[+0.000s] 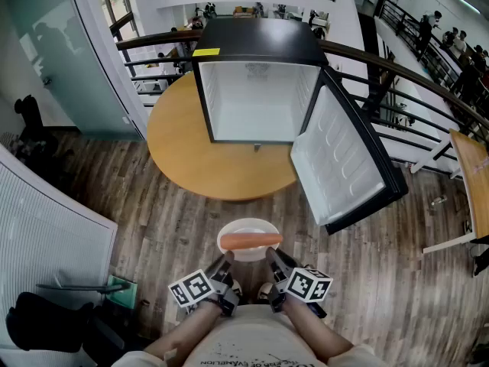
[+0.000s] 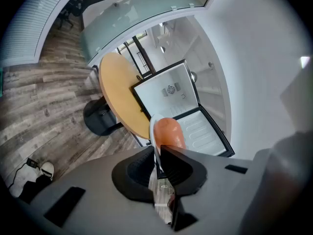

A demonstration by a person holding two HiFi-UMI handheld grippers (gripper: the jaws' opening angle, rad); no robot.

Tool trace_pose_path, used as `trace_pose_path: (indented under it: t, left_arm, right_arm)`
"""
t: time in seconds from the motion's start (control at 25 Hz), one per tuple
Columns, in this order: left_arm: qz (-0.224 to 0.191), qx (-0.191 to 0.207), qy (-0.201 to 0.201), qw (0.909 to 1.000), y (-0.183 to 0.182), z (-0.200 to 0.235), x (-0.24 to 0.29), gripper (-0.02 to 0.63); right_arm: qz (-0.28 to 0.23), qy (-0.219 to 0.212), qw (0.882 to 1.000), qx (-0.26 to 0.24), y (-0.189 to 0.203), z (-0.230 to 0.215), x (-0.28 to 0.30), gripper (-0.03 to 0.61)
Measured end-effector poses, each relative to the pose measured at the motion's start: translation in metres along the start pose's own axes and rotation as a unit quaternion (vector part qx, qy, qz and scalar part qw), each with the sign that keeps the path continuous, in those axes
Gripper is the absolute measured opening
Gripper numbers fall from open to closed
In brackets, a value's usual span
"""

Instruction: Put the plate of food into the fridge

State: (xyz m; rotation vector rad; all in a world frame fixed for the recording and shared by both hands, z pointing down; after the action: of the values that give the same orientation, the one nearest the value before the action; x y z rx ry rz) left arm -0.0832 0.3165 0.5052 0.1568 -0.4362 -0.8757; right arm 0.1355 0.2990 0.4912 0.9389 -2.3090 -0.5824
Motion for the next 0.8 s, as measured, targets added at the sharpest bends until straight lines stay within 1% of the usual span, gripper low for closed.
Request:
trace_pose_path:
  t: [0.4,0.6,0.8]
  left_arm:
    - [0.004,0.002,0.006,1.0,0.0,0.0,-0.002,0.055]
    - [0.006,0.001,0.008,0.9999,-0.005,0.002,-0.004,0.055]
    - [0.012,0.0,0.011,0.9999,-0.012,0.007,-0.009,0.055]
  right_arm:
    - [-0.006,-0.003,1.0,-0.004,0.002,0.002,-0.002,0.078]
    - [-0.01,-0.003,1.0,0.008,0.005,0.004,0.001,0.08]
    - [-0.011,0.001,1.0,0.005,0.009,0.012,0.007,0.078]
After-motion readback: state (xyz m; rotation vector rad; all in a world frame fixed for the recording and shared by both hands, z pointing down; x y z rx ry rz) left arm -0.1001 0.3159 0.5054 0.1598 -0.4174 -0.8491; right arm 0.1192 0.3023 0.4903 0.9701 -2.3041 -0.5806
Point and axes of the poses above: the fingertips, and each gripper's own axes: x forward along the fingers, z to its left, y out of its underside, the point moved 8 cm from there along -x, backward along the fingers
